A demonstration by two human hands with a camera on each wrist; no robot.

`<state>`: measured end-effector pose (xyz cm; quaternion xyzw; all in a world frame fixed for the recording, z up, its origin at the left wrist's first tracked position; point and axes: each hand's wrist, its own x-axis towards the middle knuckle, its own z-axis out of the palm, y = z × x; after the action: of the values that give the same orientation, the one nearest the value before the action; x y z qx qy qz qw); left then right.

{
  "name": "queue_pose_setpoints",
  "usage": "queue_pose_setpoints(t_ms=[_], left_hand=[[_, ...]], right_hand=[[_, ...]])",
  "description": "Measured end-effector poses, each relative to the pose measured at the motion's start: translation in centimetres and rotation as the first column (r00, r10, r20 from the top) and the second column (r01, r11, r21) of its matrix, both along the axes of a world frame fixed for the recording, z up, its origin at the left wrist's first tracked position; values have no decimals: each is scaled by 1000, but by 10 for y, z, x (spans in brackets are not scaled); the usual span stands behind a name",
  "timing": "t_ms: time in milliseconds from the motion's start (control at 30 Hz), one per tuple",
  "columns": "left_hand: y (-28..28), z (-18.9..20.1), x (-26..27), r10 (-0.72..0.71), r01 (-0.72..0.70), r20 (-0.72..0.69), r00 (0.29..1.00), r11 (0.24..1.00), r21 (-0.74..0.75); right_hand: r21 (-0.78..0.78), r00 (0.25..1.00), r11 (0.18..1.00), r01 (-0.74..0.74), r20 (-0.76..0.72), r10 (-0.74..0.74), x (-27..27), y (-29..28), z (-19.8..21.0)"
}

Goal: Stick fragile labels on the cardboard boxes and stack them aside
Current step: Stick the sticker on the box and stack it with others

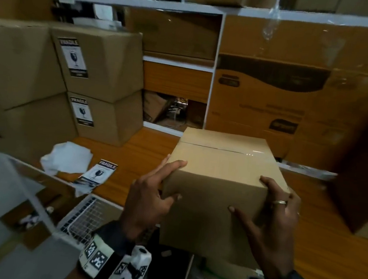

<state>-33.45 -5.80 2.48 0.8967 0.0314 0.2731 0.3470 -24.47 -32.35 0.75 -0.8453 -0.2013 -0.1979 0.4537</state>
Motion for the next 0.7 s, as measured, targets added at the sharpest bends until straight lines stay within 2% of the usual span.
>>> queue_pose_setpoints(t_ms=[267, 500, 700], left_hand=[[85, -21, 39, -9, 7, -23, 1000, 998, -67], [133, -45, 76, 50, -55, -75, 996, 997, -61], [154, -52, 100, 51, -57, -84, 995, 996, -69]], right_hand=[[-13, 995, 996, -86, -61, 85, 41, 79, -19], [22, 992, 994, -103, -76, 104, 72, 121, -58], [57, 993, 995, -82, -79, 86, 94, 141, -67]])
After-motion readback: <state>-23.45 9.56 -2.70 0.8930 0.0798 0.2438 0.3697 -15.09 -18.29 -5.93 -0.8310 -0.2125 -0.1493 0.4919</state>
